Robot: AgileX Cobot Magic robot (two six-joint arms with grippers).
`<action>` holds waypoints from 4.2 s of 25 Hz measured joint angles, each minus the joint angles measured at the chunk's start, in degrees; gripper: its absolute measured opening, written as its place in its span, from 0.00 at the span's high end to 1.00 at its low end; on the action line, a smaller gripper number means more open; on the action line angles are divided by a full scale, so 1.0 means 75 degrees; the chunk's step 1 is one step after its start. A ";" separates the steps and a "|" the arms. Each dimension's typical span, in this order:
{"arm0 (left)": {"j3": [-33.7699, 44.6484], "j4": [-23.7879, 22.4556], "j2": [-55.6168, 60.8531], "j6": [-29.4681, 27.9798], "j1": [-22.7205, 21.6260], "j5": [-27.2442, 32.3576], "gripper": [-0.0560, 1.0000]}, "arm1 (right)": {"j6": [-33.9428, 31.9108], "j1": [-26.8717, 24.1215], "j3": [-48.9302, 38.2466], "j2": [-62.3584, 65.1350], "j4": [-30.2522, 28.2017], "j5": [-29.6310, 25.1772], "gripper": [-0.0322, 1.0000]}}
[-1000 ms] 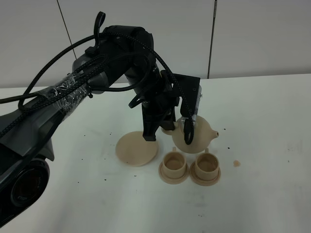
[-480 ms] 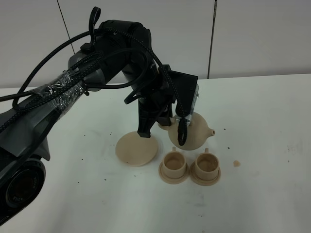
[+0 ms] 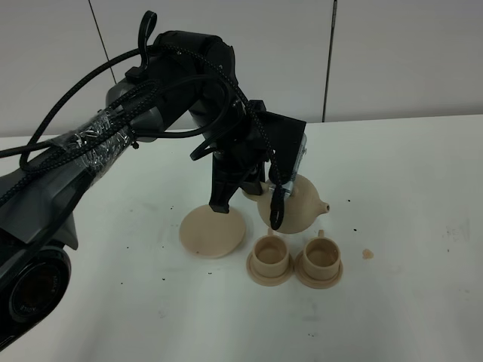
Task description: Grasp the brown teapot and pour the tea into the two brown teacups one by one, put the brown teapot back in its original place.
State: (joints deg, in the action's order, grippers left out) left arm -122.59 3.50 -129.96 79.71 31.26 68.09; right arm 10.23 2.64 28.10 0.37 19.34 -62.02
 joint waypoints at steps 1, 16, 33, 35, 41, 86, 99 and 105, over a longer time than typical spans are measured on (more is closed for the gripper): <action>0.0000 -0.0091 0.0000 0.0037 0.0018 0.0000 0.78 | 0.0000 0.0000 0.0000 0.0000 0.0000 0.0000 0.63; 0.0000 -0.0896 0.0000 0.0345 0.0323 0.0000 0.78 | 0.0000 0.0000 0.0000 0.0000 0.0000 0.0000 0.63; 0.0000 -0.1614 0.0000 0.0553 0.0664 0.0000 0.78 | 0.0000 0.0000 0.0000 0.0000 0.0000 0.0000 0.63; 0.0000 -0.1675 0.0000 0.0594 0.0682 0.0000 0.78 | 0.0000 0.0000 0.0000 0.0000 0.0000 0.0000 0.63; 0.0000 -0.1939 0.0000 0.0704 0.0816 0.0000 0.78 | 0.0000 0.0000 0.0000 0.0000 0.0000 0.0000 0.63; 0.0000 -0.2717 0.0088 0.0871 0.1127 0.0000 0.78 | 0.0000 0.0000 0.0000 0.0000 0.0000 0.0000 0.63; 0.0000 -0.3012 0.0057 0.0883 0.1312 0.0000 0.78 | 0.0000 0.0000 0.0000 0.0000 0.0000 0.0000 0.63; 0.0000 -0.3222 0.0057 0.0889 0.1416 0.0000 0.78 | 0.0000 0.0000 0.0000 0.0000 0.0000 0.0000 0.63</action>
State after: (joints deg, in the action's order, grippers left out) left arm -122.59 -20.67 -129.53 86.38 41.87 68.09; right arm 10.23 2.64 28.10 0.37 19.34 -62.02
